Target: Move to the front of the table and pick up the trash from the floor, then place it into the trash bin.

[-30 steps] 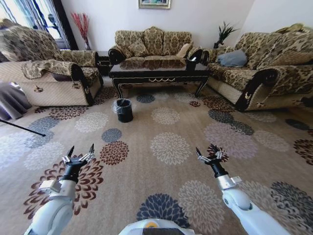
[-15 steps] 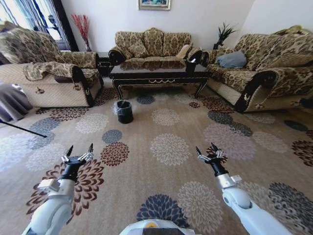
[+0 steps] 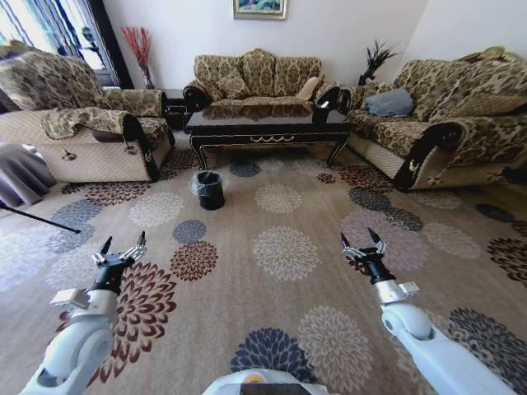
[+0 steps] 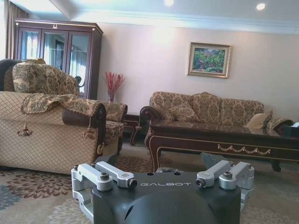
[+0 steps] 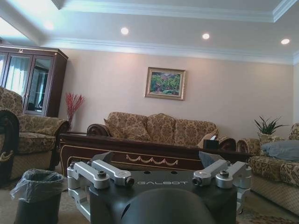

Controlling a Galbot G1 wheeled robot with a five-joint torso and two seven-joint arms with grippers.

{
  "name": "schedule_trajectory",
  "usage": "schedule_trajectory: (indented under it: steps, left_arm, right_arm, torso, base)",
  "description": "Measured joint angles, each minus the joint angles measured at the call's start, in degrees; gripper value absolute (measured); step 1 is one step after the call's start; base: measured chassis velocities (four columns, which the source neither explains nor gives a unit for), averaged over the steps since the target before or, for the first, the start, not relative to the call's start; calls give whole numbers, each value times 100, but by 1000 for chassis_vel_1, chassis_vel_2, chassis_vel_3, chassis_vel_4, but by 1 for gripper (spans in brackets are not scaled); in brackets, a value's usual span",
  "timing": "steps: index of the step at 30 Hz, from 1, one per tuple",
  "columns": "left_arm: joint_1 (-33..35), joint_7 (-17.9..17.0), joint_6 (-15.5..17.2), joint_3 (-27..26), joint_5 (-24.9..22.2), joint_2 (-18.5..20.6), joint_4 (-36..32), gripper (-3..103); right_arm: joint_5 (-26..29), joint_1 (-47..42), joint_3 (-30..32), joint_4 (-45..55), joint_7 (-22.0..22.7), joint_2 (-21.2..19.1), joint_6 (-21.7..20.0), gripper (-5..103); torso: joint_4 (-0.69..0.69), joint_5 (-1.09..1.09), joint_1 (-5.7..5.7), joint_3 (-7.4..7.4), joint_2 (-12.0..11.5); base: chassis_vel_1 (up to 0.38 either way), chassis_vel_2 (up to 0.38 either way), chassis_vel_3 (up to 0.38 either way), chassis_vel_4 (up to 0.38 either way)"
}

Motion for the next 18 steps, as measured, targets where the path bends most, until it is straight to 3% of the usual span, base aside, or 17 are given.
schedule_trajectory:
  steps: [9,18]
  left_arm:
    - [16,20,-2,37,50,-30,3,100]
    - [27,42,-16,83,102,-62,2,100]
  right_arm:
    - [3,7,-46,-36,-131,22,41,100]
    - [152,-53,-41,-90,-571,5,105,100]
  torso:
    - [0,0,57,146,203]
    - [0,0,136,299,434]
  base:
    - [0,0,0,0]
    - [0,0,0,0]
